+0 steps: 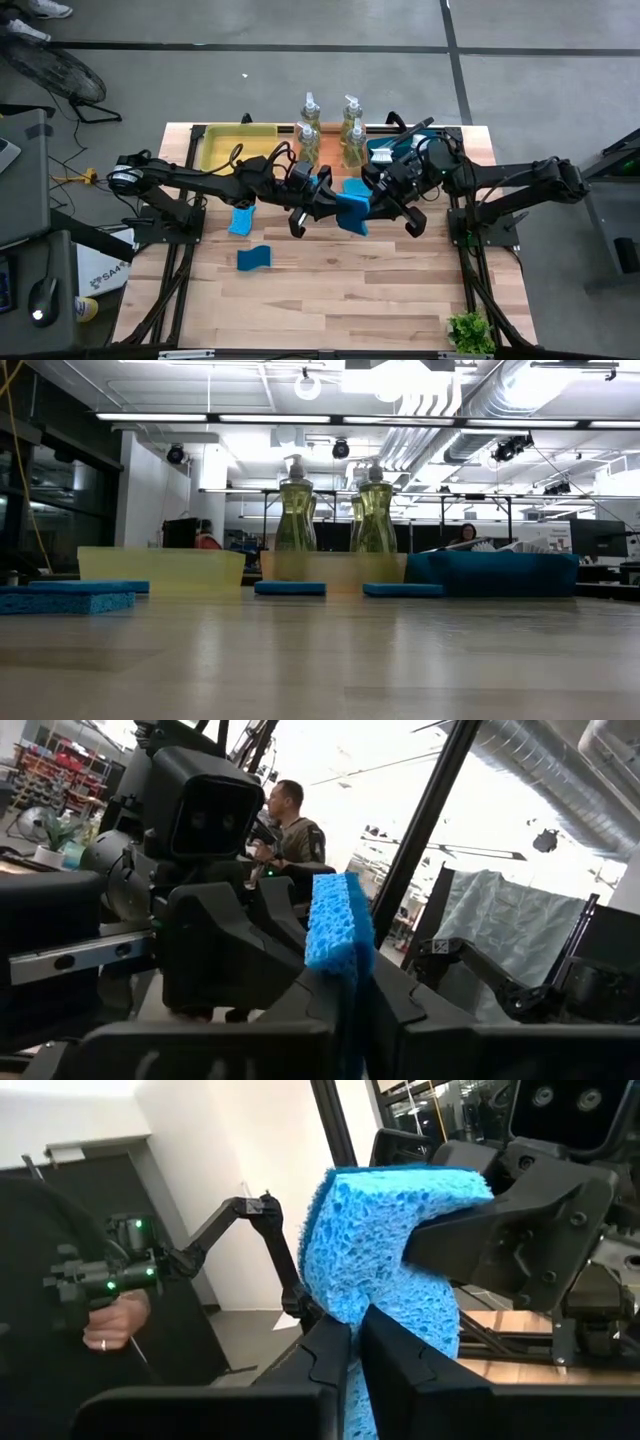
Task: Pick & Place Kitchen Sink Supplies
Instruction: Put the blue sponge into the yellow bin
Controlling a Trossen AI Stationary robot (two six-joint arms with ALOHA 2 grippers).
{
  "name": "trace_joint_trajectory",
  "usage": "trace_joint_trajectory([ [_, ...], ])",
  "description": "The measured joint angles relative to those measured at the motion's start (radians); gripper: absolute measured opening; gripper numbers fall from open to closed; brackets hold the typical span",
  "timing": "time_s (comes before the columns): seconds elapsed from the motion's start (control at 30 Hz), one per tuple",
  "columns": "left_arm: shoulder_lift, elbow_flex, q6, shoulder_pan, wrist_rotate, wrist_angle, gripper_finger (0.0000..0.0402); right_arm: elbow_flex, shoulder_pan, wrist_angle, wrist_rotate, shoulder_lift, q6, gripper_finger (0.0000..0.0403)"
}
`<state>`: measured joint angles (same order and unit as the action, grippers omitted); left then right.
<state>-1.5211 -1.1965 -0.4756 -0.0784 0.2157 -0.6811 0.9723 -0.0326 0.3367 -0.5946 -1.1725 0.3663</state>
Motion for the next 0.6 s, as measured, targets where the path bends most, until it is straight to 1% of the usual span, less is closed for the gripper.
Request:
trace_joint_trajectory([
  [0.1, 0.001, 0.0, 0.001, 0.0, 0.002, -0.001, 0.0015, 0.0, 0.0, 0.001, 0.009, 0.0, 0.036, 0.0037],
  [0.2, 0.001, 0.0, 0.011, 0.0, 0.0, 0.0, 0.0007, 0.0, 0.0, 0.001, 0.009, 0.003, 0.063, 0.0068],
  [0.4, 0.011, -0.002, 0.064, 0.0, -0.065, 0.055, 0.0006, -0.001, -0.002, -0.028, 0.025, 0.038, 0.079, 0.0139],
  [0.5, 0.042, -0.001, 0.113, -0.001, -0.137, 0.138, 0.0004, -0.001, -0.013, -0.073, 0.032, 0.072, 0.075, 0.0165],
  [0.6, 0.1, -0.001, 0.172, -0.002, -0.271, 0.269, 0.0003, -0.001, -0.028, -0.143, 0.069, 0.116, 0.073, 0.0178],
])
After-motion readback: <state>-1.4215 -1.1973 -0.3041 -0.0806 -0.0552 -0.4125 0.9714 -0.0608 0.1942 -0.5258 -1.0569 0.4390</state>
